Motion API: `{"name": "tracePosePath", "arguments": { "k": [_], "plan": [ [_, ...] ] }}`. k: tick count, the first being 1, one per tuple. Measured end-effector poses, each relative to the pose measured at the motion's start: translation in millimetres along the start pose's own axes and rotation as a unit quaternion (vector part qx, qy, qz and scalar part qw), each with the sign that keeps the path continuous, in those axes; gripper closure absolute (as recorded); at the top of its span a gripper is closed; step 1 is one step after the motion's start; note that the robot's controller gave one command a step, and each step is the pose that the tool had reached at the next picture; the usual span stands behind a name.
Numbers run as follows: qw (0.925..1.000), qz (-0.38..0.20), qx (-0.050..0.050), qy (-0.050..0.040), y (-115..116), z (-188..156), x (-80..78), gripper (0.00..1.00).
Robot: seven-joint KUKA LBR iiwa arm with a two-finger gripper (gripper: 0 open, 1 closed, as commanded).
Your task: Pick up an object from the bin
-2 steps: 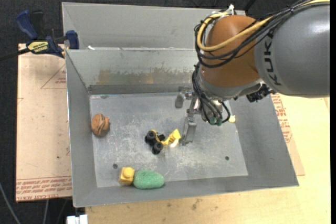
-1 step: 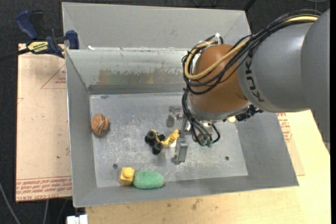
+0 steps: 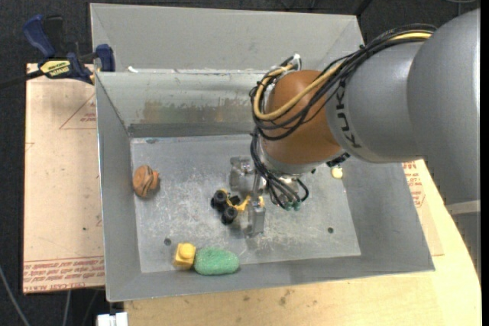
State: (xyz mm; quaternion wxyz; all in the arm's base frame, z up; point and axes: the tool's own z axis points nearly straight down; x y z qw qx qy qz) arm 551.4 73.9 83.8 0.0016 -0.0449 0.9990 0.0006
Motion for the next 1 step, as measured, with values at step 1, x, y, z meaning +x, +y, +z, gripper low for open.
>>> {"name": "tracePosePath", "arguments": {
  "k": [1],
  "plan": [
    [0.9995,-0.032,0.000,0.0002,-5.4,13.9,-25.7,1.00]
  ]
}}
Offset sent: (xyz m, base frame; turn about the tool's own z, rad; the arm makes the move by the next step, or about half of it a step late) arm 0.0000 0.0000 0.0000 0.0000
